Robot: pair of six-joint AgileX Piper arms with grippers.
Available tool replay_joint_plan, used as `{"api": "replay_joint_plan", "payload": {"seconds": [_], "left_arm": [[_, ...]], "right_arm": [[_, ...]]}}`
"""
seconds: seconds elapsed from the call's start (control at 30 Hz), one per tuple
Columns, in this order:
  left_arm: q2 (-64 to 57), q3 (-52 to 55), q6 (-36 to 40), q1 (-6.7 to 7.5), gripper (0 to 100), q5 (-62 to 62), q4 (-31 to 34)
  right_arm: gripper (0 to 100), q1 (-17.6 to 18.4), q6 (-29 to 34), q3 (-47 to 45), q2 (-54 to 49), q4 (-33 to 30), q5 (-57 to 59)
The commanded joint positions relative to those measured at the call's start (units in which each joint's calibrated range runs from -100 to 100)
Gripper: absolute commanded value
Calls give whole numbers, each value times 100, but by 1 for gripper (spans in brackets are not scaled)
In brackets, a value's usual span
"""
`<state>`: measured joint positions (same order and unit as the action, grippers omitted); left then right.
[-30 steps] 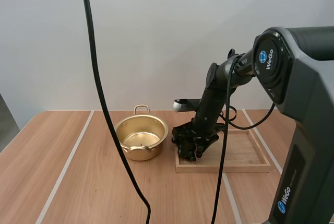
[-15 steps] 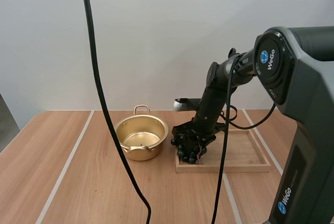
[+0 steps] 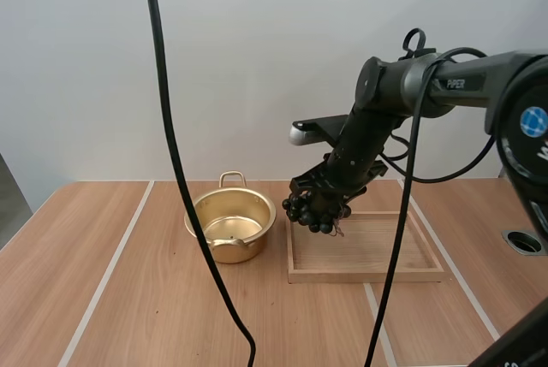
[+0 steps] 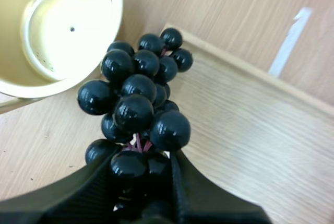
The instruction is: Open the pot, put the grape inside, and close it
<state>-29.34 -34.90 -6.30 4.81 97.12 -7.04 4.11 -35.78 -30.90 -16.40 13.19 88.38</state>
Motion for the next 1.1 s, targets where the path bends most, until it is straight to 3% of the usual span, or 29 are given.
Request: {"api": "replay_joint_plan", "payload": {"seconds": [0.0, 0.4, 0.87, 1.07], "left_arm": [[-54, -56, 1, -6, 0, -158, -148], [-266, -86, -103, -6, 0, -77, -600], [-509, -732, -126, -6, 0, 21, -633], [-509, -732, -126, -6, 0, 21, -633]], "right_arm": [[0, 4, -41, -8, -445, -117, 79], [0, 4, -63, 618, -1136, -73, 259], [0, 4, -935, 728, -528, 1419, 198], [0, 106, -1142, 728, -18, 1584, -22]]}}
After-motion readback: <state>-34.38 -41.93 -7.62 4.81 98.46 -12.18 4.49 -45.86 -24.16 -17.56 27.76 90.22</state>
